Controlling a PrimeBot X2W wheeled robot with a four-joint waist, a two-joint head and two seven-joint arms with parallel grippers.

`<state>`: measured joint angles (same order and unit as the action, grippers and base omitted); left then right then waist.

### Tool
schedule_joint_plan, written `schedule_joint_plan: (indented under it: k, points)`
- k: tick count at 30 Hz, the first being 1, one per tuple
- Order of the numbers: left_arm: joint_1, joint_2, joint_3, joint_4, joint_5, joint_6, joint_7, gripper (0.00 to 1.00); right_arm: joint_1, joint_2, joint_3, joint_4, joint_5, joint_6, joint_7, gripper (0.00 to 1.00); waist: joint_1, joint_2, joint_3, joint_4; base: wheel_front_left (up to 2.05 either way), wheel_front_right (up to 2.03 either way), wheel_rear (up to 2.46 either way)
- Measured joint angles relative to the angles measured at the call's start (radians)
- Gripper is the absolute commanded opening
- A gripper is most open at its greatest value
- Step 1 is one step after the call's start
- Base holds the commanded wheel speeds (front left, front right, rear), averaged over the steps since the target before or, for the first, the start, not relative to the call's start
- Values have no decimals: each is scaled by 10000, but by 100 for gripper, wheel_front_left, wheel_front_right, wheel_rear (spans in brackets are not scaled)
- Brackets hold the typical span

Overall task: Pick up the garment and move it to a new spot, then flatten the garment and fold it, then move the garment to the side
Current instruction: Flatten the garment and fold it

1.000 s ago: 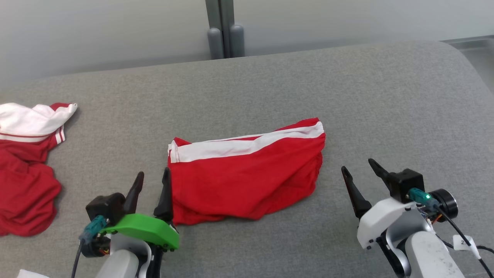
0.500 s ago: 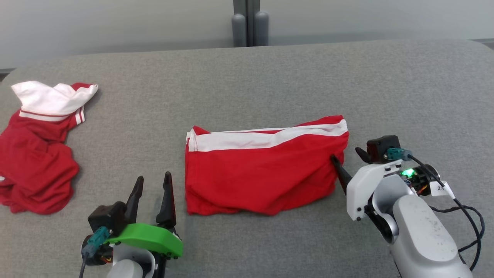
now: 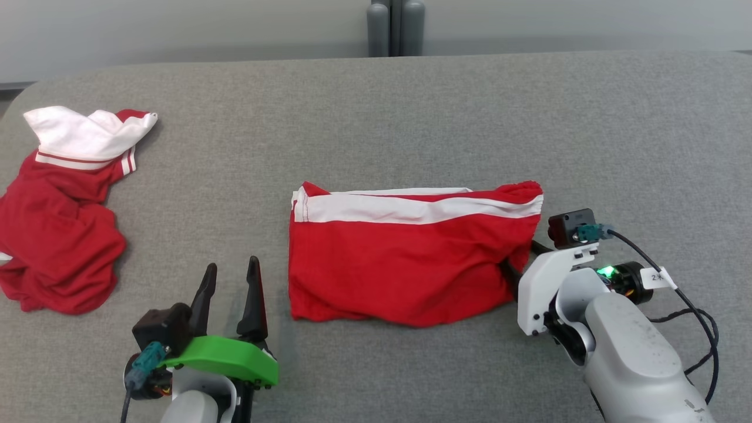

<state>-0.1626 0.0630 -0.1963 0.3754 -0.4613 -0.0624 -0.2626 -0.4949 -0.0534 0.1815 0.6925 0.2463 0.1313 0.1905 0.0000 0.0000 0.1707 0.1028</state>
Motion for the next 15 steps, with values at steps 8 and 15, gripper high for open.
schedule_joint_plan:
  k: [8, 15]
  points:
    - [-124, -100, -121, -56, 167, -188, 0, 100, -545, 84, 570, 600, 52, 4, -537, 0, 0, 0, -37, -213, 0, 0, 0]
    - [-121, -123, -311, -257, 194, -255, 0, 100, -730, -268, -153, 711, 282, 4, -587, 0, 0, 0, -164, -521, 0, 0, 0]
